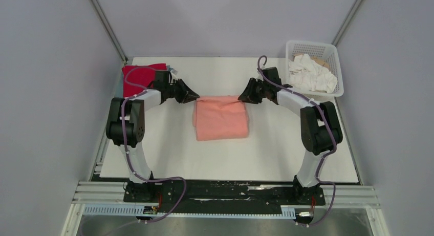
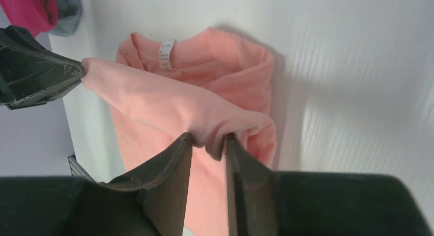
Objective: Fold and stack the t-shirts
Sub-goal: Fold the long partially folded tshirt into a neat square, then put the neatly folded tshirt into the corner of the board with the left arm
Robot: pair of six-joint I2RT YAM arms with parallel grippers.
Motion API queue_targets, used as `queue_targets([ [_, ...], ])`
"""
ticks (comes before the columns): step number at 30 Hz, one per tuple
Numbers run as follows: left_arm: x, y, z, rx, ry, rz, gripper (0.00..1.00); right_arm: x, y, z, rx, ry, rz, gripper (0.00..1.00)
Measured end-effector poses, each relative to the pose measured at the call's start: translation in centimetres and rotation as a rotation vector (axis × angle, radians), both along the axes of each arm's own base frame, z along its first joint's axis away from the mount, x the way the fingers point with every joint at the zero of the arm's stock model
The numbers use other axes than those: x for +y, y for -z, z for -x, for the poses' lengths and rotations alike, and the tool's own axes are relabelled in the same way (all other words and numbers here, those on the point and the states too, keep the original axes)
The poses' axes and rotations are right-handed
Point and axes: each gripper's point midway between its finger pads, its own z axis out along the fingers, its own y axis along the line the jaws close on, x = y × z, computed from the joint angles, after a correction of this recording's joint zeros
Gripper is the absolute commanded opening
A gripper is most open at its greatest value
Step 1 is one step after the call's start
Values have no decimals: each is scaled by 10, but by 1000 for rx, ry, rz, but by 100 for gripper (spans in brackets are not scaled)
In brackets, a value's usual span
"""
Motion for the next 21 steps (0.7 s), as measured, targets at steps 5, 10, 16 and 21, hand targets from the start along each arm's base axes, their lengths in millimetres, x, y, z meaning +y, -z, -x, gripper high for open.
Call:
queue_targets([
  [5,11,6,-20,9,-21,-42,99,1,7,-27,-7,13,-7,91],
  [10,23,-13,-28,-23,-75,-92,100,-2,-9,-32,-50,15,-10,100],
  [16,8,-59,-10,-137,-48,-108,100,17,-45,1,-122,-67,-45,100],
  [21,-31,-50,-7,-138,52,-87,100,48,-50,12,-146,-166,-97,100],
])
